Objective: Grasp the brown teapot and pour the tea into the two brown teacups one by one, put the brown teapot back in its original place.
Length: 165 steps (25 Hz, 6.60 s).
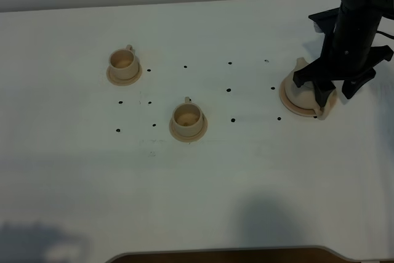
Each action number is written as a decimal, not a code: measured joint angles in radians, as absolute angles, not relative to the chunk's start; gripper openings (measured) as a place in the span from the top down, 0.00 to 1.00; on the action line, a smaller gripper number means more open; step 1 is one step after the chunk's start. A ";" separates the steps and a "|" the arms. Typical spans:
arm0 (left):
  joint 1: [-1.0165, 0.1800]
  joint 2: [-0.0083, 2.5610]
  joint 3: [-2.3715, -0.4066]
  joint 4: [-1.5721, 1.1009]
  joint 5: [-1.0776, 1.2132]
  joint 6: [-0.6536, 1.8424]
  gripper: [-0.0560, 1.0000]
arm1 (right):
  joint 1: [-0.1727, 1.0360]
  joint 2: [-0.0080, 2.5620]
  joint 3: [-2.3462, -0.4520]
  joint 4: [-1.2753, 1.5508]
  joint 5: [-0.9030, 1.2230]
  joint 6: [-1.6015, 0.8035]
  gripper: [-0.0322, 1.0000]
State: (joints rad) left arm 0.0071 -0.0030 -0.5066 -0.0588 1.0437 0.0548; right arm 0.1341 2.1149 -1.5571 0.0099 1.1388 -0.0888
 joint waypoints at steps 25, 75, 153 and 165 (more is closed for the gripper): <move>0.007 -0.003 -0.507 -0.059 1.044 0.055 0.49 | 0.134 2.122 -1.555 0.058 1.112 -0.251 0.55; 0.007 -0.003 -0.507 -0.059 1.044 0.055 0.49 | 0.142 2.068 -1.555 0.140 1.064 -0.295 0.85; 0.007 -0.003 -0.507 -0.059 1.044 0.055 0.49 | 0.731 2.697 -2.481 -0.811 0.982 -0.410 0.86; 0.007 -0.003 -0.507 -0.059 1.044 0.056 0.49 | 0.736 2.697 -2.481 -0.868 0.975 -0.450 0.86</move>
